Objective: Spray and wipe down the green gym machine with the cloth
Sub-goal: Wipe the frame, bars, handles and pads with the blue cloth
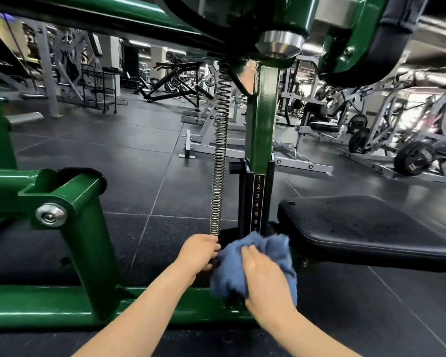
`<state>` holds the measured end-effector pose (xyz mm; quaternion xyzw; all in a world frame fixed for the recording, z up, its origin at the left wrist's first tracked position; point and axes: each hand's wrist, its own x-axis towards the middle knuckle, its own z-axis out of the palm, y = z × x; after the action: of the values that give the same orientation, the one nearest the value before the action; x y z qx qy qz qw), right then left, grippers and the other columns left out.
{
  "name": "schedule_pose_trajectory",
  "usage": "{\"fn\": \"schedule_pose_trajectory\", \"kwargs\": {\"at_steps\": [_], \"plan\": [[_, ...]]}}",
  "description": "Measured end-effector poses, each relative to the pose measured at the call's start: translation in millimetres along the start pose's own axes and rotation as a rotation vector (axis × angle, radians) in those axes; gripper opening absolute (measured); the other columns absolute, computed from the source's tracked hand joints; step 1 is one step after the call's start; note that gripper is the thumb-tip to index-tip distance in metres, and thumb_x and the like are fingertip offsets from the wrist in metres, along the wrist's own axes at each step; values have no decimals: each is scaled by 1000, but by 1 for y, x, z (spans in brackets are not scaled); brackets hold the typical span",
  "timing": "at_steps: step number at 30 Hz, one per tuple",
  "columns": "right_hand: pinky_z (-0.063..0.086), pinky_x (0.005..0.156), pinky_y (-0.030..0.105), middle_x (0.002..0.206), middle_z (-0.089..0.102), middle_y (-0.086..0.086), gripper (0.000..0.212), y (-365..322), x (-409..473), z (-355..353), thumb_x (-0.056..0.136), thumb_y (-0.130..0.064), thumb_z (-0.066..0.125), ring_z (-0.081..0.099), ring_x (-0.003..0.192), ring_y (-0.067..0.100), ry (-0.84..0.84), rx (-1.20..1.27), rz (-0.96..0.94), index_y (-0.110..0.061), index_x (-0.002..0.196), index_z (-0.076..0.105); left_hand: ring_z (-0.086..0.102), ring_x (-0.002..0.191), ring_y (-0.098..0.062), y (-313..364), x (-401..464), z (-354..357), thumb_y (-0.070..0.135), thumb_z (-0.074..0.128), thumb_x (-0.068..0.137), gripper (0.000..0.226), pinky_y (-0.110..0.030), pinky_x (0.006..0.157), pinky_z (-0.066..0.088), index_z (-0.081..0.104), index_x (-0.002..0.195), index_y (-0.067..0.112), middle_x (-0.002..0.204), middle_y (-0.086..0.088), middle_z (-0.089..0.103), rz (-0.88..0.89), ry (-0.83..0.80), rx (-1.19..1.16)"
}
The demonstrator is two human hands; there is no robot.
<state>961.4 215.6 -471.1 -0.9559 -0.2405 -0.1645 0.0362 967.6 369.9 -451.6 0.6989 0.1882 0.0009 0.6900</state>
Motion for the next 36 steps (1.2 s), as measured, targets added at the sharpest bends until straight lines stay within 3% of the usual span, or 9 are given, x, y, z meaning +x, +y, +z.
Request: {"fn": "schedule_pose_trajectory", "kwargs": {"at_steps": [5, 8, 12, 15, 18, 21, 25, 30, 36], "plan": [[59, 71, 36, 106, 69, 14, 73, -2, 3, -10, 37, -16, 82, 70, 89, 30, 79, -76, -143, -2, 107, 70, 38, 49, -17, -14, 2, -19, 3, 46, 88, 33, -24, 52, 32, 52, 58, 15, 60, -5, 47, -35, -24, 70], [57, 75, 43, 121, 62, 20, 87, 5, 10, -8, 36, -14, 80, 65, 99, 38, 54, -100, 31, -4, 120, 63, 49, 57, -14, -28, 0, -36, 10, 45, 94, 28, -20, 50, 38, 51, 69, 20, 75, -3, 56, -86, 9, 87], [47, 93, 44, 147, 33, 29, 88, -22, 8, 8, 66, -22, 76, 47, 124, 42, -78, -146, 134, -12, 145, 37, 57, 84, -23, -56, 5, -59, 13, 44, 98, 22, -23, 62, 50, 51, 78, 20, 101, -8, 59, -111, 66, 203], [54, 56, 40, 109, 63, 26, 83, -34, 7, 9, 33, -13, 85, 65, 78, 38, -58, -151, 98, -6, 113, 65, 53, 85, -23, -75, 6, -68, 12, 43, 97, 29, -28, 73, 48, 46, 71, 21, 96, -6, 56, -124, 82, 287], [50, 49, 35, 93, 66, 9, 79, -49, -10, 29, 27, -13, 79, 62, 64, 27, -23, -131, -95, -12, 105, 67, 51, 86, -21, -99, 8, -72, 7, 44, 94, 33, -27, 78, 44, 49, 64, 21, 85, -3, 57, -114, 41, 439], [52, 50, 34, 96, 66, 3, 73, -74, -20, 51, 39, -15, 72, 63, 67, 24, -39, -30, -126, -13, 112, 63, 60, 98, -24, -122, 12, -77, 12, 47, 91, 25, -27, 81, 44, 69, 102, 14, 112, -8, 68, -125, 58, 508], [53, 53, 34, 102, 66, 3, 69, -89, -19, 90, 47, -16, 75, 63, 71, 24, -160, -20, -60, -17, 115, 61, 51, 124, -24, -147, 11, -92, 13, 44, 92, 40, -28, 95, 41, 54, 131, 14, 136, -6, 54, -116, 104, 627], [51, 84, 41, 131, 52, 11, 63, -84, 15, 129, 76, -8, 61, 57, 110, 32, -215, 102, 146, -9, 137, 44, 15, 146, -23, -175, 11, -108, 17, 41, 94, 54, -36, 115, 25, 32, 147, 13, 159, -4, 17, -49, 185, 872], [51, 73, 41, 110, 56, 15, 39, -73, 28, 158, 76, -7, 59, 59, 96, 37, -232, 150, 368, -6, 114, 52, -4, 149, -19, -199, 10, -115, 19, 41, 95, 67, -44, 120, 10, 8, 154, 12, 162, -2, -3, -75, 176, 927]]}}
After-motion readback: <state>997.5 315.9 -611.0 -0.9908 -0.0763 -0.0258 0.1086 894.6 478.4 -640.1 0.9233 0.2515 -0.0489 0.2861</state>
